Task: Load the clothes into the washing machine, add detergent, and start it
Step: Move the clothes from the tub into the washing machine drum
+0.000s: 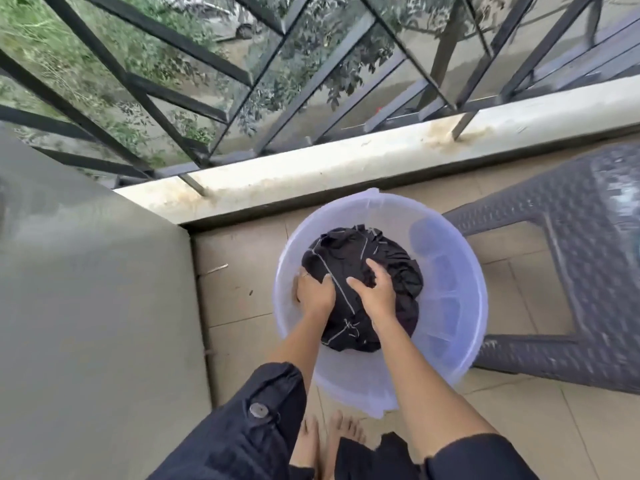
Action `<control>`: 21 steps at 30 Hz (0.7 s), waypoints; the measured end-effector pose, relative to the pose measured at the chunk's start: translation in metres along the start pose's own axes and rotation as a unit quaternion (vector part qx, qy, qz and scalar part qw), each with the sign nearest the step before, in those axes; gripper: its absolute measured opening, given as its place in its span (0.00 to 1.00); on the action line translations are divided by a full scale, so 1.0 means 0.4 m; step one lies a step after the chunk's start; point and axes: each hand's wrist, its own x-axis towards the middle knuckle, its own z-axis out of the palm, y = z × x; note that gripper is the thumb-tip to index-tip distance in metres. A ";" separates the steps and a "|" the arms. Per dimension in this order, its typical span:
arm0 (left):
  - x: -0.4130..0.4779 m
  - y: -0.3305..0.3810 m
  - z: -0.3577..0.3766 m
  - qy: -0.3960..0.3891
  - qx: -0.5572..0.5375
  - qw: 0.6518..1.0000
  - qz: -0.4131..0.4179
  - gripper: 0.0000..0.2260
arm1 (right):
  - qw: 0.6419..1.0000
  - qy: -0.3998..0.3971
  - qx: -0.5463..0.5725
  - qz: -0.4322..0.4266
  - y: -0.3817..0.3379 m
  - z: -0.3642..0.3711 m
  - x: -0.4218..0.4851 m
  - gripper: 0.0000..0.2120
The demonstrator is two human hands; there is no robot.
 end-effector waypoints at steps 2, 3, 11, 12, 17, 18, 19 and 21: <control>0.035 -0.024 0.037 0.022 -0.025 0.999 0.001 0.28 | 0.999 -0.027 -0.034 -0.014 0.033 0.032 0.048 0.36; 0.047 -0.035 0.051 0.033 -0.036 0.999 -0.001 0.25 | 0.998 -0.039 -0.044 -0.017 0.045 0.045 0.065 0.39; 0.097 -0.087 0.067 0.017 -0.029 0.999 -0.007 0.17 | 0.994 0.013 -0.105 -0.020 0.068 0.103 0.107 0.41; 0.088 -0.081 0.064 0.020 -0.039 0.999 0.002 0.17 | 0.995 0.018 -0.091 -0.022 0.062 0.094 0.101 0.35; 0.008 -0.018 0.028 -0.009 -0.086 0.995 0.054 0.23 | 0.997 0.046 0.059 -0.010 0.001 0.023 0.024 0.12; -0.014 0.003 0.015 -0.048 -0.125 0.990 0.054 0.20 | 0.995 0.046 0.086 0.000 -0.011 0.013 0.010 0.12; -0.043 0.028 -0.003 -0.090 -0.167 0.981 0.046 0.17 | 0.992 0.047 0.116 0.005 -0.033 0.000 -0.009 0.11; -0.077 0.061 -0.029 -0.143 -0.231 0.962 0.031 0.23 | 0.976 0.045 0.212 0.030 -0.082 -0.032 -0.048 0.11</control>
